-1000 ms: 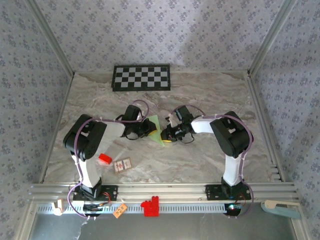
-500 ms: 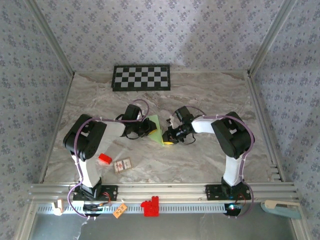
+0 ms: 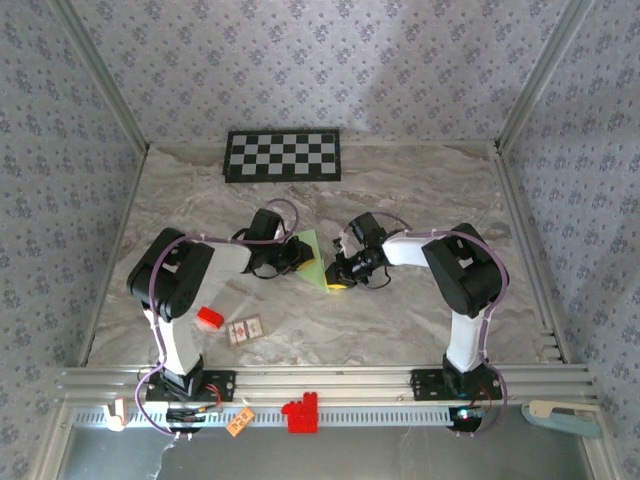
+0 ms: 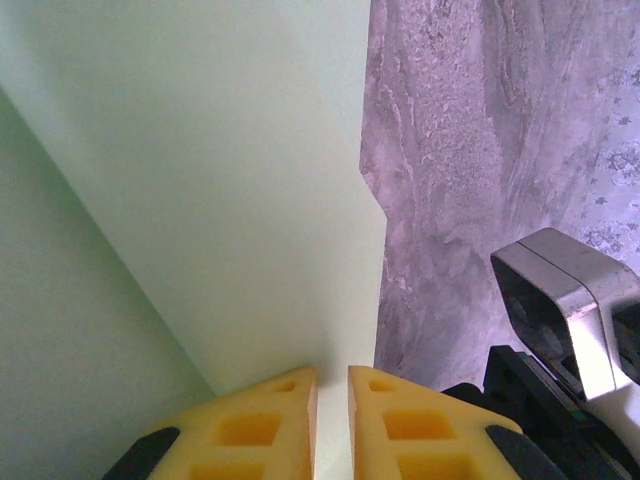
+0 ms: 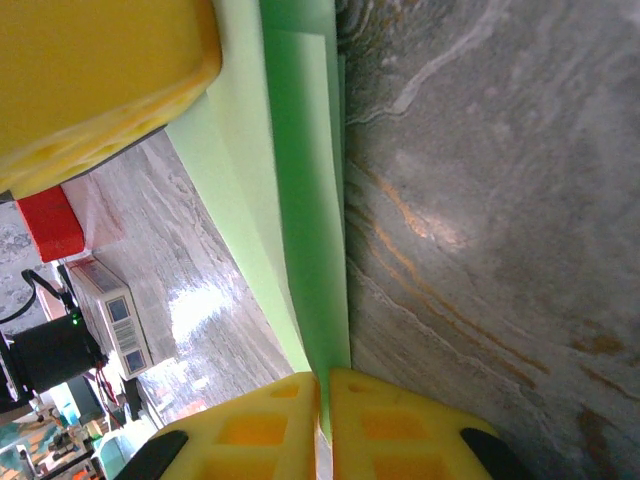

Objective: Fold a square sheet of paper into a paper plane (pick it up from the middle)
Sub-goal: Fourth fold the wing at the center of the table.

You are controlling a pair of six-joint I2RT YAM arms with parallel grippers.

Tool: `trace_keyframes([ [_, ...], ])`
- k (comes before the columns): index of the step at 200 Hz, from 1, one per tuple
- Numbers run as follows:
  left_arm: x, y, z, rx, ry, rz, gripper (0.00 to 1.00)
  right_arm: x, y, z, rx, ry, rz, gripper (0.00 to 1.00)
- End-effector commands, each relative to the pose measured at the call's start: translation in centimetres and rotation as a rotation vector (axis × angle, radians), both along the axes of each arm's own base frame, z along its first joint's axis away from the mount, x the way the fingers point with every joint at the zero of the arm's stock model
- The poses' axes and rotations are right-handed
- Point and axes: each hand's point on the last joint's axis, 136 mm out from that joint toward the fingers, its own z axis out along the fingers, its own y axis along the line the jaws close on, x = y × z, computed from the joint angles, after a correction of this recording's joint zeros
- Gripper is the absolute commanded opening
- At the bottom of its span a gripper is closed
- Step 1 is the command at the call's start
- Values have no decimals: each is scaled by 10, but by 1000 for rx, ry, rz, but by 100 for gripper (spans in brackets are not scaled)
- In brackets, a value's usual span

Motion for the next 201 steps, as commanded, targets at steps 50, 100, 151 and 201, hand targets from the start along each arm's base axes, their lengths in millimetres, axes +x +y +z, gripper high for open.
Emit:
trace_keyframes([
  [50,3,-10,6,-22,-19,-38,18,-7,-12,-23,-79,47,-4,13],
  [100,4,-10,2,-20,-7,-39,18,-8,-14,-24,-90,48,-6,13],
  [151,3,-8,-2,-2,1,-30,17,-4,-13,-21,-86,41,-10,15],
  [201,3,-6,-7,17,14,-28,17,0,-10,-9,-61,19,-21,19],
])
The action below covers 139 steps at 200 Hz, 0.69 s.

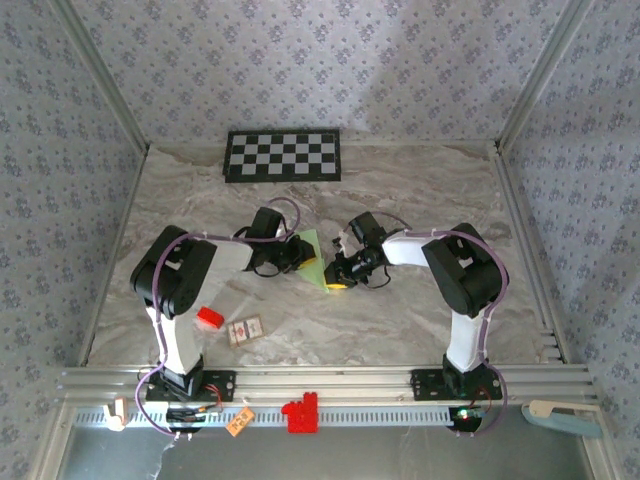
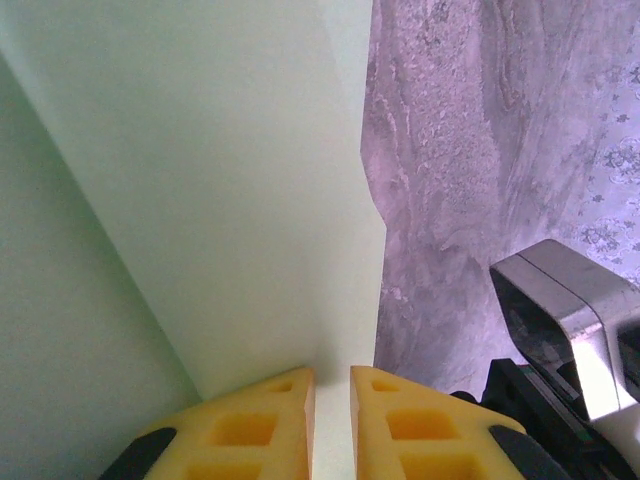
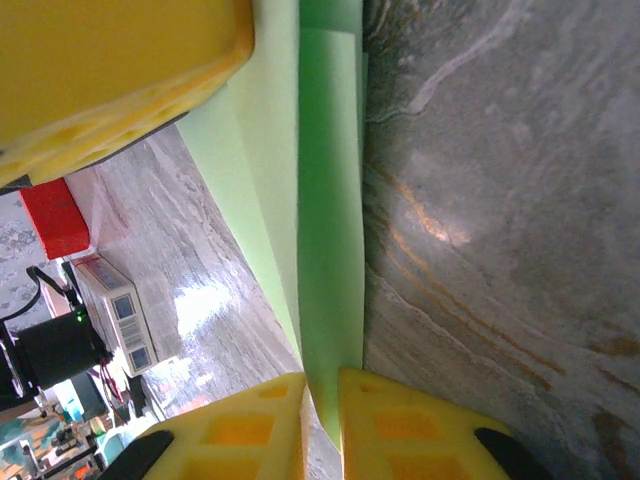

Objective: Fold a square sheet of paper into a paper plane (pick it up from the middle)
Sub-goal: Fourth fold the wing at the center of the table.

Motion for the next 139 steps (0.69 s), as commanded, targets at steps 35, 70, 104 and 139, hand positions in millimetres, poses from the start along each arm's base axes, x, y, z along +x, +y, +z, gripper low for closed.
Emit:
trace_keyframes([
  [35,-3,1,-11,39,19,-15,17,7,-8,11,-11,-22,-51,24],
  [70,-3,1,-13,39,24,-16,17,16,-12,37,24,-81,-102,29],
  [104,-3,0,-12,37,22,-16,17,20,-17,46,19,-128,-115,28],
  [139,-3,1,-11,37,23,-14,17,20,-14,35,-32,-129,-99,27],
])
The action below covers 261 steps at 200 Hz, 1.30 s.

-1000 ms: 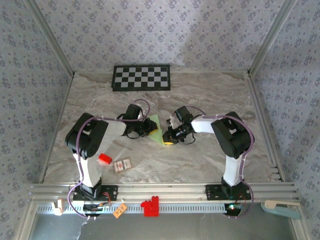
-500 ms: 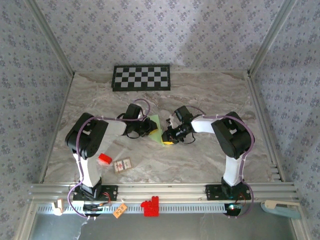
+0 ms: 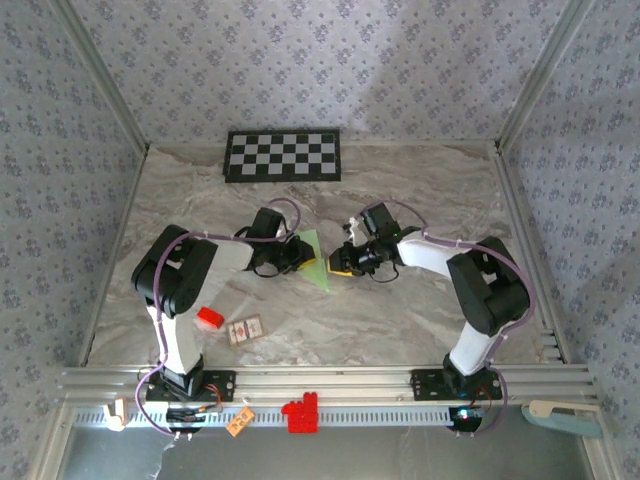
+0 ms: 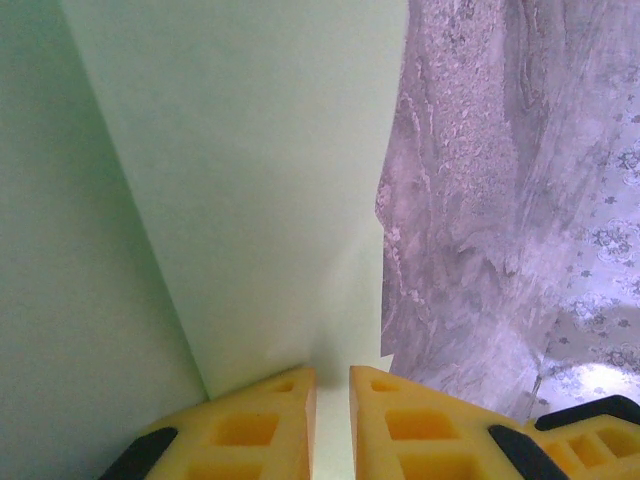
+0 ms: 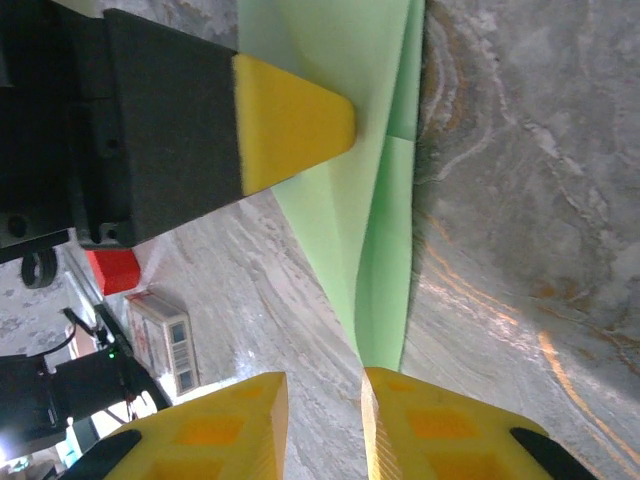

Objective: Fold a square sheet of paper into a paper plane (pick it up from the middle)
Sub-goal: Fourth fold the wing at the center of the table.

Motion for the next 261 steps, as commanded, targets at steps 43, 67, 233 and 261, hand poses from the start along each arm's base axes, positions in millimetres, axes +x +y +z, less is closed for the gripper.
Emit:
trace_keyframes([
  [43,-2,0,-6,21,12,-12,17,6,10,-22,-77,6,19,27],
  [67,-2,-1,-6,21,11,-12,17,10,17,-27,-76,11,31,27],
  [233,-3,0,-9,24,29,-2,16,7,30,-46,-136,7,89,27],
  [261,-2,0,-9,21,30,0,16,7,28,-50,-169,-2,97,26],
])
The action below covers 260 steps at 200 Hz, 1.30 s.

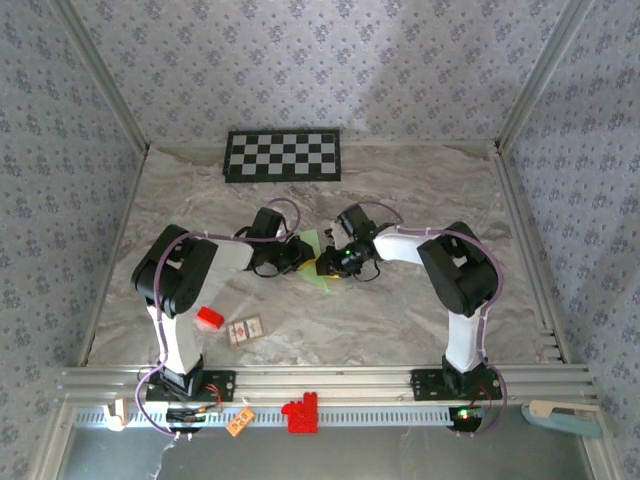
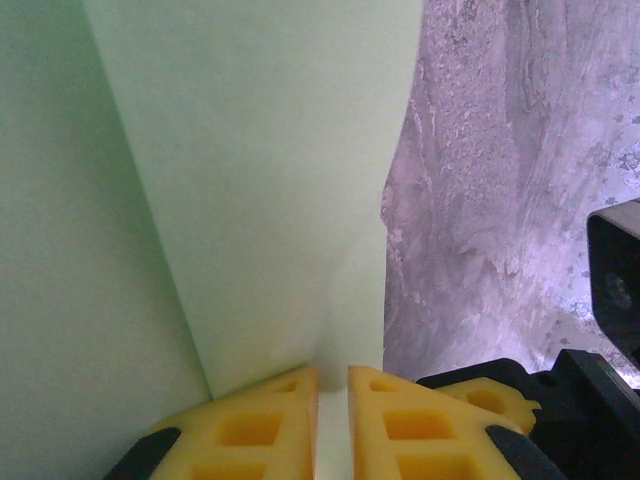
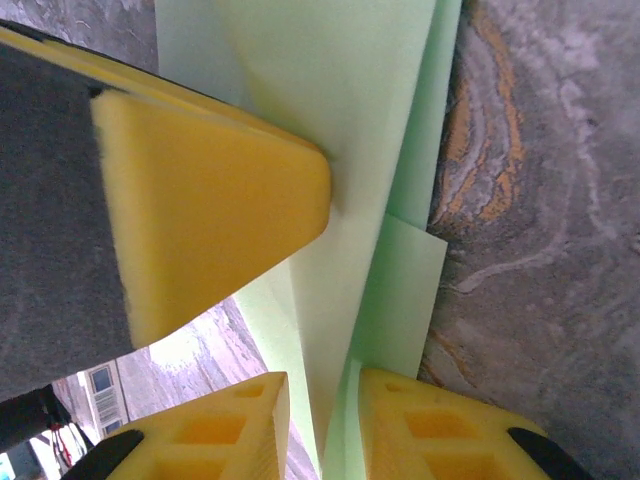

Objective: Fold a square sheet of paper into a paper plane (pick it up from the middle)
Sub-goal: Fourth fold the wing at the center of the table.

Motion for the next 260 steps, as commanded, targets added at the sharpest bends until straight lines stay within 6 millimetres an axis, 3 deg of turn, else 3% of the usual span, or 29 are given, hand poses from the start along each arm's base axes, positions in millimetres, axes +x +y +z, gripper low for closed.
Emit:
trace_keyframes([
  [1,-2,0,-8,21,29,-1,16,-1,-4,-12,-66,-6,18,26],
  [84,2,-2,7,-4,3,6,16,-4,-1,-17,-41,7,32,13],
  [143,7,-5,26,-53,-44,-5,17,-5,-2,-13,72,63,7,11],
  [260,1,1,-6,16,42,2,16,-8,-11,-21,64,112,-24,12],
])
